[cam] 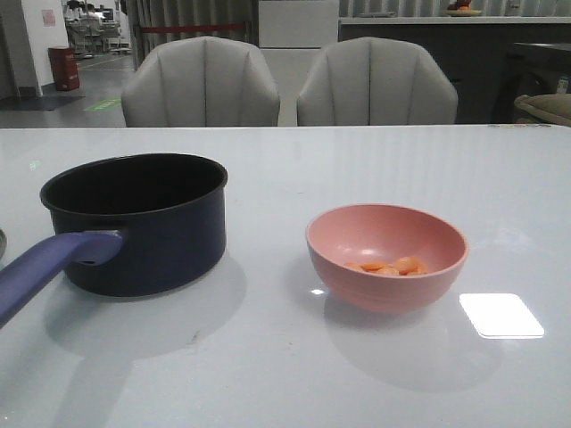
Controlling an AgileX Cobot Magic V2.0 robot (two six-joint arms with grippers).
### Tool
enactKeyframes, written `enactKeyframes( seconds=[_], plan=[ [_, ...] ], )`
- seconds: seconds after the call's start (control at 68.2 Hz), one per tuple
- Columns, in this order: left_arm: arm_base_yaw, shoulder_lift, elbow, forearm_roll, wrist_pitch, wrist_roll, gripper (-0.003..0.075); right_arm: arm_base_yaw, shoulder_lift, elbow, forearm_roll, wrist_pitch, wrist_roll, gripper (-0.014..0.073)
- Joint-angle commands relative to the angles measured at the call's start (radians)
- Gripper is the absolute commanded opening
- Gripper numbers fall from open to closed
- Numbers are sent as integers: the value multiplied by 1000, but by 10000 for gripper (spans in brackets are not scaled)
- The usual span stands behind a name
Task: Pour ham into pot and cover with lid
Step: 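Lift the glass lid off the saucepan with the left gripper and set it aside, then move the right gripper above the pink bowl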
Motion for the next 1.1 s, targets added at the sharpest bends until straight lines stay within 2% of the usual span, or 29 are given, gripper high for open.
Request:
enactKeyframes(
  seconds=[0.0, 0.103, 0.19, 0.498, 0.85, 1.084],
  plan=[
    [-4, -7, -26, -5, -50, 7, 361, -7, -21, -5, -14, -84, 1, 146],
    [-4, 17, -26, -5, -50, 12, 472, -7, -21, -5, -14, -84, 1, 146],
    [-4, 22, -26, -3, -50, 12, 525, -7, -21, -5, -14, -84, 1, 146],
    [-5, -7, -86, -3, 23, 23, 528, -7, -21, -5, -14, -84, 1, 146],
    [-10, -195, -86, -34, 30, 26, 526, -7, -20, -5, -14, -84, 1, 146],
    [-89, -375, -34, -56, -8, 26, 510, -7, -20, -5, -14, -84, 1, 146]
  ],
)
